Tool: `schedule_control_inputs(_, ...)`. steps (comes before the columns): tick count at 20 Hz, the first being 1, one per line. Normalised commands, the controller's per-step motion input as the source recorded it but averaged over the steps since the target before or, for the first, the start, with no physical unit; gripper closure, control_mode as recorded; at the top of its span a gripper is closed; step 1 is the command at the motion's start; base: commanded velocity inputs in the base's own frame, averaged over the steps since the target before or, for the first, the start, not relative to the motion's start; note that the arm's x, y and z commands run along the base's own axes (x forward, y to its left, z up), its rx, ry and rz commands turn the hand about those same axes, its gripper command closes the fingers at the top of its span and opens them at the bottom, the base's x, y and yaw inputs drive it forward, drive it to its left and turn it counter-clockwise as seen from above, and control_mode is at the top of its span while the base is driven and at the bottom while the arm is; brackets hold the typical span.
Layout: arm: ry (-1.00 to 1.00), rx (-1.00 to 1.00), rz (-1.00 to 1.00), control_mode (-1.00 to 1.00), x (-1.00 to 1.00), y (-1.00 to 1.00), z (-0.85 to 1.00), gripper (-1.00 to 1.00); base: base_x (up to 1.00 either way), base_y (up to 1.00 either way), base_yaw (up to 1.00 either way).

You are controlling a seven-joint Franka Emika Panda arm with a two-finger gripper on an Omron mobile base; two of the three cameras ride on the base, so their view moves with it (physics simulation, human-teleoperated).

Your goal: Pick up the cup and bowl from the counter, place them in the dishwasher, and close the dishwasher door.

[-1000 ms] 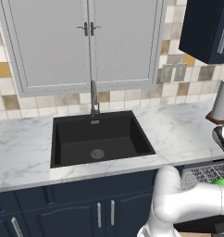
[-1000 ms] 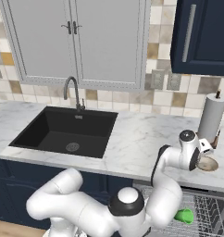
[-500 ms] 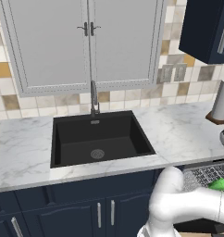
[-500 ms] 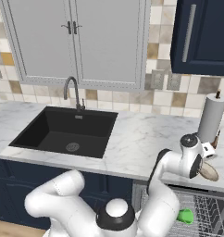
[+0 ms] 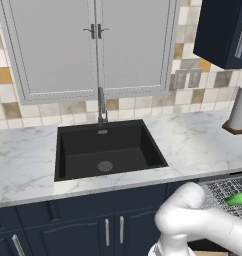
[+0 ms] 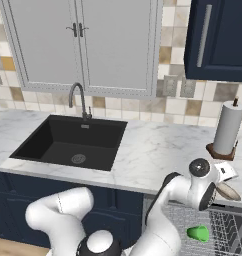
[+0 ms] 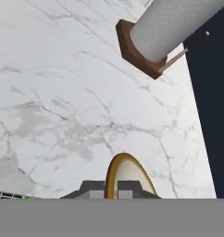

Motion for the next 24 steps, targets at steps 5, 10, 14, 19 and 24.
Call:
schedule_control_inputs(5, -0.11, -0.04, 0.01, -1.0, -0.67, 0.08, 0.3, 1.0, 0.0, 0.0, 0.0)
schedule_control_inputs(10, -0.09, 0.0, 0.05, -1.0, -0.55, 0.02, 0.12, 1.0, 0.0, 0.0, 0.0)
schedule_control_inputs(14, -0.07, 0.0, 0.12, -1.0, -0.39, 0.0, 0.0, 1.0, 0.0, 0.0, 0.0)
schedule_control_inputs(19, -0.03, 0.0, 0.19, -1.0, -0.27, 0.08, 0.0, 1.0, 0.0, 0.0, 0.0)
schedule_control_inputs(24, -0.01, 0.0, 0.24, -1.0, -0.25, 0.08, -0.01, 1.0, 0.0, 0.0, 0.0)
